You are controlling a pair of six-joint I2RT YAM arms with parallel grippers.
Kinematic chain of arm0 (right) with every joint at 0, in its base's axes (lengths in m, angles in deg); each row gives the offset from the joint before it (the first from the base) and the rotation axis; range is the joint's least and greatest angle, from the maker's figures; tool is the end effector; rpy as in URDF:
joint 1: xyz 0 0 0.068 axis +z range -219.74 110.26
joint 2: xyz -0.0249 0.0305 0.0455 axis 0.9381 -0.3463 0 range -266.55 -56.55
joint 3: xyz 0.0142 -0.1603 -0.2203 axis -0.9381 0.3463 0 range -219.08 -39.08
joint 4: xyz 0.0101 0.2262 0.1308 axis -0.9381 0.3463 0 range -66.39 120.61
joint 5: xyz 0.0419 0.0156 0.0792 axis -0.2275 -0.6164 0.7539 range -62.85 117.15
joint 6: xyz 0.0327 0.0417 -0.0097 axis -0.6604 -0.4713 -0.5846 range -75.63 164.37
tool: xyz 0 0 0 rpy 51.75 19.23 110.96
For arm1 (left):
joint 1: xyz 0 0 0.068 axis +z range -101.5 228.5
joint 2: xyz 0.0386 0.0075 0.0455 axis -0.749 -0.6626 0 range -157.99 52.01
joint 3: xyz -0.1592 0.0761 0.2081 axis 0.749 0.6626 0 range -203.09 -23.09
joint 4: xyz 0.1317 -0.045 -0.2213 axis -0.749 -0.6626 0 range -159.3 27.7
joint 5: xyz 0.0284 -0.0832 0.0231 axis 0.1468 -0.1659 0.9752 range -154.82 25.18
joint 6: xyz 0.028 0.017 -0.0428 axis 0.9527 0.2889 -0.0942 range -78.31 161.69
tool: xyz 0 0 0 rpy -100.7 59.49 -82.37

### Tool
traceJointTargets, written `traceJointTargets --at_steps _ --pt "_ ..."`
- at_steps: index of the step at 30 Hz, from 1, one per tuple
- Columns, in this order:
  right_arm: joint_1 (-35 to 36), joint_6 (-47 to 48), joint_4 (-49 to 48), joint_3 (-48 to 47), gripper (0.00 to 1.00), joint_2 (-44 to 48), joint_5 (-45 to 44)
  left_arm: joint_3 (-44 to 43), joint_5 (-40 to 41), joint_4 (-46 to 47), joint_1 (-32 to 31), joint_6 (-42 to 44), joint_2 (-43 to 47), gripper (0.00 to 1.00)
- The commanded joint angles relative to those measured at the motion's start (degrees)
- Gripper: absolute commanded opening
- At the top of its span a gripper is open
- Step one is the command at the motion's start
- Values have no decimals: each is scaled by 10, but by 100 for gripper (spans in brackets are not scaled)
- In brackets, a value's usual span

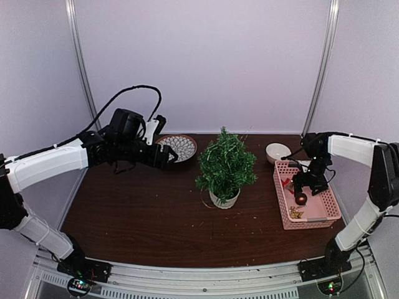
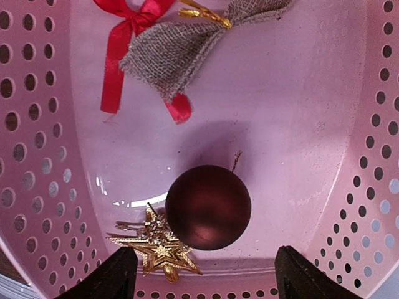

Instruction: Decorate the small christmas tree

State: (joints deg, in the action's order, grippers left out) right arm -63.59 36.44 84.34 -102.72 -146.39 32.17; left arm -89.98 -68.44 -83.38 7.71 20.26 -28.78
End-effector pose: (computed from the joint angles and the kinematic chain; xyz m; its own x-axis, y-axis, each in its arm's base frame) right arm 0.2696 0.0322 0.2139 -0.9987 0.0305 -0.0408 0.0266 0.9952 0.0939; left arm 0.2406 -0.2106 0.3108 -0.6565 0.0849 -0.7495 0.4847 0.8088 -0.3330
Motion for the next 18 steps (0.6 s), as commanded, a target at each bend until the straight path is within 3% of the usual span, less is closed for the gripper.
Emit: traceJointTargets --at_steps 1,13,18 --pt "-12 -9 -7 -7 79 -31 -14 -19 4 12 5 15 -8 83" --pt "-17 -15 -46 7 62 -74 41 -31 2 9 5 24 -20 83" --pt "-17 -17 -46 7 48 -62 45 -32 2 8 5 30 -17 83"
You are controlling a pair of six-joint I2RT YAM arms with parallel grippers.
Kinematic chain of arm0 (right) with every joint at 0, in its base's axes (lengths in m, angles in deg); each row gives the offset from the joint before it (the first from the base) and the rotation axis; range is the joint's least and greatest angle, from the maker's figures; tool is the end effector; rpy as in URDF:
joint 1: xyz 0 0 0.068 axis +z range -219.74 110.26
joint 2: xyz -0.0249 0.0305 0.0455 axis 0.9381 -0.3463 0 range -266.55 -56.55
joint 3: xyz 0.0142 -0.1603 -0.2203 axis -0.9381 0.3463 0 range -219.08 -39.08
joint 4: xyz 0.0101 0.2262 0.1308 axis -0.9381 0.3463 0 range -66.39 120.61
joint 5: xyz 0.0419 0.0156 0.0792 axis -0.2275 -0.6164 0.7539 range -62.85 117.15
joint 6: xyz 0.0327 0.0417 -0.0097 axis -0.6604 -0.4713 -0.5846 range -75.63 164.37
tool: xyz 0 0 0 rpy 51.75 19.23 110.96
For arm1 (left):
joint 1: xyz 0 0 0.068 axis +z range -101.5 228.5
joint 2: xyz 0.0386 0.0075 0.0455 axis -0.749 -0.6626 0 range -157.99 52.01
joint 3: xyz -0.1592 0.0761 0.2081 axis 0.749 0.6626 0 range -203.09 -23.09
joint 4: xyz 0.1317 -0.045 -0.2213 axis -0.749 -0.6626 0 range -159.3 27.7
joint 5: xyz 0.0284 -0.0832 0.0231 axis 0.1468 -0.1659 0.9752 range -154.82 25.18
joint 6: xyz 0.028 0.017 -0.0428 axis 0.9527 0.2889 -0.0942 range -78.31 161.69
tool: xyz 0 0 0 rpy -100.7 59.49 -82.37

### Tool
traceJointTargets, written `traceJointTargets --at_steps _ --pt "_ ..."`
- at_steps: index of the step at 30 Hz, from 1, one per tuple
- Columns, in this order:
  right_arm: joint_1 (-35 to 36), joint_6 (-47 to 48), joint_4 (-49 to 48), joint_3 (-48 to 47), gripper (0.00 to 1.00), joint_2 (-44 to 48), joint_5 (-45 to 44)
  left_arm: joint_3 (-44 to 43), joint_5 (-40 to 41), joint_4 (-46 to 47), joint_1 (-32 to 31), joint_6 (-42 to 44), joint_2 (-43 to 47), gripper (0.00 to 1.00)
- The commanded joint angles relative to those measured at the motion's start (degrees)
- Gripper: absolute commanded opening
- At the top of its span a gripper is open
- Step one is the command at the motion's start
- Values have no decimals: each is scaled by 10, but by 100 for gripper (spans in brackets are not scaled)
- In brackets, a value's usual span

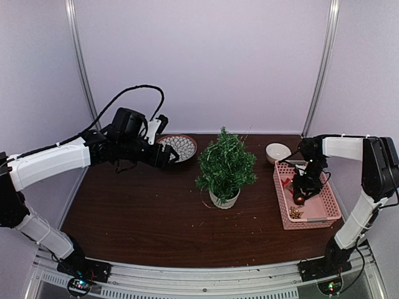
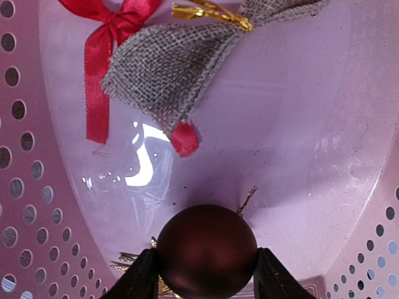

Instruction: Decorate the small christmas tree

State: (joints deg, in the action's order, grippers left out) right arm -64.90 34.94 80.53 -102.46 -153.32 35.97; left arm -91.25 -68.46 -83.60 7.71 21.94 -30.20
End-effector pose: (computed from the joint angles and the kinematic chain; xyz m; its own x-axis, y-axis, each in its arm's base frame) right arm 0.2867 0.0298 0.1818 -0.9965 0.0780 0.0306 0.0818 0.9853 0.1503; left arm 0.2452 -0.2145 0.3105 -0.6458 0.1118 -0.7553 0.5025 0.8071 -0.3101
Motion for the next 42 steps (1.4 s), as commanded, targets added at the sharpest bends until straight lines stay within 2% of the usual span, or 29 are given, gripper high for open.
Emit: traceJointTargets --at_steps 1,4,10,18,30,42 --pt "-4 -4 -6 2 46 15 6 -20 2 8 5 15 -1 82" --pt "-4 -5 4 -9 39 38 10 -19 6 8 5 18 4 82" --pt "-4 -11 13 -42 37 103 56 -23 3 12 5 26 12 82" --pt "10 -4 -5 -97 36 177 179 -25 -23 28 5 48 21 82" --pt "81 -35 -79 -163 32 242 332 -22 -73 53 5 65 30 81" --pt "146 -65 -125 -246 32 226 348 -20 -95 64 5 68 30 79"
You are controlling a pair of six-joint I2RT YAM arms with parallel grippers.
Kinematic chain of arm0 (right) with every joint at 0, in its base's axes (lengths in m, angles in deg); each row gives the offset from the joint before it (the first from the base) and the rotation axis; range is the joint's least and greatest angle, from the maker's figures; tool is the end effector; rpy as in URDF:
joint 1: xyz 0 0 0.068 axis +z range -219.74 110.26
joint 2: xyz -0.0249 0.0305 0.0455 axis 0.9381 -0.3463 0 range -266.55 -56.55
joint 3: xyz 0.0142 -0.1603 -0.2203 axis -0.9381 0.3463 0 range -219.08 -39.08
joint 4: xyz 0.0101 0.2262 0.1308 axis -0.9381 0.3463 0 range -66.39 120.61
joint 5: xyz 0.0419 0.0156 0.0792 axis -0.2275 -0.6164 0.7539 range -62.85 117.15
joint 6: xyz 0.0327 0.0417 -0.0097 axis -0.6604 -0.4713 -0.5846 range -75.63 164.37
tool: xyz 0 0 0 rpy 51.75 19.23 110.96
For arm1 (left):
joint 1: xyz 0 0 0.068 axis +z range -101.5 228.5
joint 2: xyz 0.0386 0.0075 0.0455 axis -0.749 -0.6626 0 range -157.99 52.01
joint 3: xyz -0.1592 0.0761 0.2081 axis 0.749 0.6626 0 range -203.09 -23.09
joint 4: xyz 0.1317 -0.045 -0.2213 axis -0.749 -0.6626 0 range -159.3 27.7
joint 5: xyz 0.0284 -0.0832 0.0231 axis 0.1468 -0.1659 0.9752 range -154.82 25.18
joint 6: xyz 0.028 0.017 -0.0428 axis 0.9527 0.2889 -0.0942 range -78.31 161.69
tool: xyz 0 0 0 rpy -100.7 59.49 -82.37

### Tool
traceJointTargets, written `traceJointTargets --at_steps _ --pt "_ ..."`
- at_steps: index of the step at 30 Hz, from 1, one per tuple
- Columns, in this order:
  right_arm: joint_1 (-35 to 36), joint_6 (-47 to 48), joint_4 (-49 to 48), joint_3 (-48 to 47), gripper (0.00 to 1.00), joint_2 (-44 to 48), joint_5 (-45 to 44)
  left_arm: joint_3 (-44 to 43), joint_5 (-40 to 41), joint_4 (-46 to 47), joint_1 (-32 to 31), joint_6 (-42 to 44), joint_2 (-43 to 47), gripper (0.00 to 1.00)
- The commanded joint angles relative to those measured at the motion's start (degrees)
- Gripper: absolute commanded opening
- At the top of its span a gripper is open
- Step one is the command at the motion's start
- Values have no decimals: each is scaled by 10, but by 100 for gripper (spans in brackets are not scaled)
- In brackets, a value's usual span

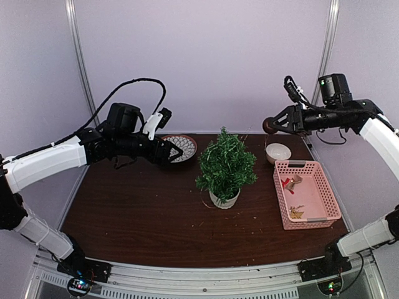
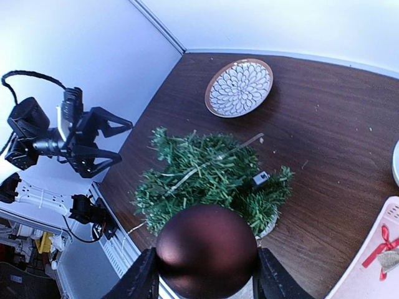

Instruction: Decorate the small christmas tree

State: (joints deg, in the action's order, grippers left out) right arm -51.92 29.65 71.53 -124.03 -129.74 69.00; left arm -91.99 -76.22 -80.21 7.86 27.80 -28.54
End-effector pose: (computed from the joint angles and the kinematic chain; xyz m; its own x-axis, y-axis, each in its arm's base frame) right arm 0.2330 0.0999 0.4157 -0.7316 -0.0364 -0.6808 -0.5737 0.5724 0.5858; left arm 0.2409 -0.2160 0.3296 -0.5479 0.1602 -0.8210 0.6565 0.6906 -0.3034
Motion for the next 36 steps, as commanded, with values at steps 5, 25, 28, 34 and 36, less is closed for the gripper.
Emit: traceJointTargets --at_steps 5,25,28,34,36 --pt "38 -6 -35 -33 32 -14 19 -12 -20 32 4 15 14 79" --pt "190 14 -14 -142 31 -93 66 -10 -43 33 4 20 11 78" --pt "201 13 -24 -160 31 -115 52 -10 -42 32 3 20 13 78" --pt "201 5 -34 -187 31 -150 14 -9 -34 32 3 24 17 78" --pt "201 7 -30 -187 31 -159 -1 -8 -32 32 3 26 18 78"
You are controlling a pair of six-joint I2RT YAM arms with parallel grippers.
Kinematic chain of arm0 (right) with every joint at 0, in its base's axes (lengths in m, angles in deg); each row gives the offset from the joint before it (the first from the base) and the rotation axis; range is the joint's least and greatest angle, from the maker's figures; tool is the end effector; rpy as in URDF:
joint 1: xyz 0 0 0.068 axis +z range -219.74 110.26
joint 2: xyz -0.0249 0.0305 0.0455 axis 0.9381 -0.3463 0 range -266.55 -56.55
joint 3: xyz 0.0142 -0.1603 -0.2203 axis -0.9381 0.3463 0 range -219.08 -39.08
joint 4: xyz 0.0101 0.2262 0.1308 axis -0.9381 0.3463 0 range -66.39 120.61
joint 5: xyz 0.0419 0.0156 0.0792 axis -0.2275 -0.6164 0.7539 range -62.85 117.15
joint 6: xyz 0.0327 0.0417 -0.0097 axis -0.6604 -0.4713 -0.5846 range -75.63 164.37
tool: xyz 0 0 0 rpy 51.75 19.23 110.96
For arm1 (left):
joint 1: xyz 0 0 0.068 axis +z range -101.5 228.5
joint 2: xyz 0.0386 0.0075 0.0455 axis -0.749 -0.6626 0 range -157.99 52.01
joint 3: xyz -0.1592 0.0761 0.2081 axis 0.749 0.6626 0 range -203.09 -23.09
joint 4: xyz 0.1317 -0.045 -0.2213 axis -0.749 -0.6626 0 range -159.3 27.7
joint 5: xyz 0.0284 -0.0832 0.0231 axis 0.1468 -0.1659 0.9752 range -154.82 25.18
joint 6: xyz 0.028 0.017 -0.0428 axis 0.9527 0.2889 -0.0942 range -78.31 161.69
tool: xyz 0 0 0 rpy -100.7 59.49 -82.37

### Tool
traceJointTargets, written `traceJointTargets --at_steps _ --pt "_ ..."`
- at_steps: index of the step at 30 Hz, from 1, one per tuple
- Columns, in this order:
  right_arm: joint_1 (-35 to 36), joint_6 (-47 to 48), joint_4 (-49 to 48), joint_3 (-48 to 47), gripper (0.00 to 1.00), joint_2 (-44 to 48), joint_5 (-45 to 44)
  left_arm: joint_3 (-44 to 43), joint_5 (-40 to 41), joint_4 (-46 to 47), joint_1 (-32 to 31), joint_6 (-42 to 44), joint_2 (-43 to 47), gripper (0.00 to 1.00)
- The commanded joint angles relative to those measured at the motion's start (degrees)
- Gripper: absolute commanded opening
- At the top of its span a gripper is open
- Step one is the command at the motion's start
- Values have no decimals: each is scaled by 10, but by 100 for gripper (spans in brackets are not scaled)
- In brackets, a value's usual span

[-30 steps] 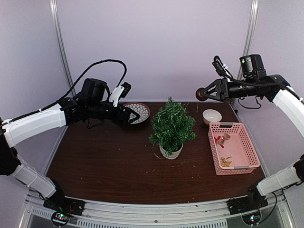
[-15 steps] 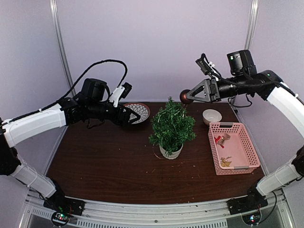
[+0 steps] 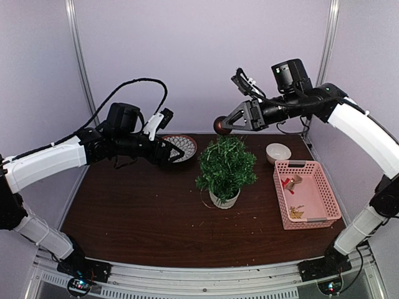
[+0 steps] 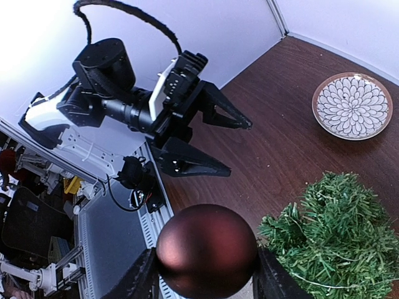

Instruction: Decorate the small christmas tree

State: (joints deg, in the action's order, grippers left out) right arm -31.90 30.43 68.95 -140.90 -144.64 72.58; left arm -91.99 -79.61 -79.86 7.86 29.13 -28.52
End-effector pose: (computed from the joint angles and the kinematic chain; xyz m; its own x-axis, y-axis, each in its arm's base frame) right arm 0.2365 0.2159 0.4420 -0.6209 -0.2683 -0.7366 -0.7831 0.2542 0.5675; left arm 0.2394 -0.2174 0.3305 -0.5349 0.1820 -0.8251 0.6992 0.6436 -0.3113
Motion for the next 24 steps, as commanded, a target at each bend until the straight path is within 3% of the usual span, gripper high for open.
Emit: traceJointTargets --at_steps 1,24 --pt "1 -1 2 -18 31 -13 -48 -9 3 28 3 12 18 78" --pt "-28 -17 32 7 29 -2 -139 -14 3 26 3 19 6 78"
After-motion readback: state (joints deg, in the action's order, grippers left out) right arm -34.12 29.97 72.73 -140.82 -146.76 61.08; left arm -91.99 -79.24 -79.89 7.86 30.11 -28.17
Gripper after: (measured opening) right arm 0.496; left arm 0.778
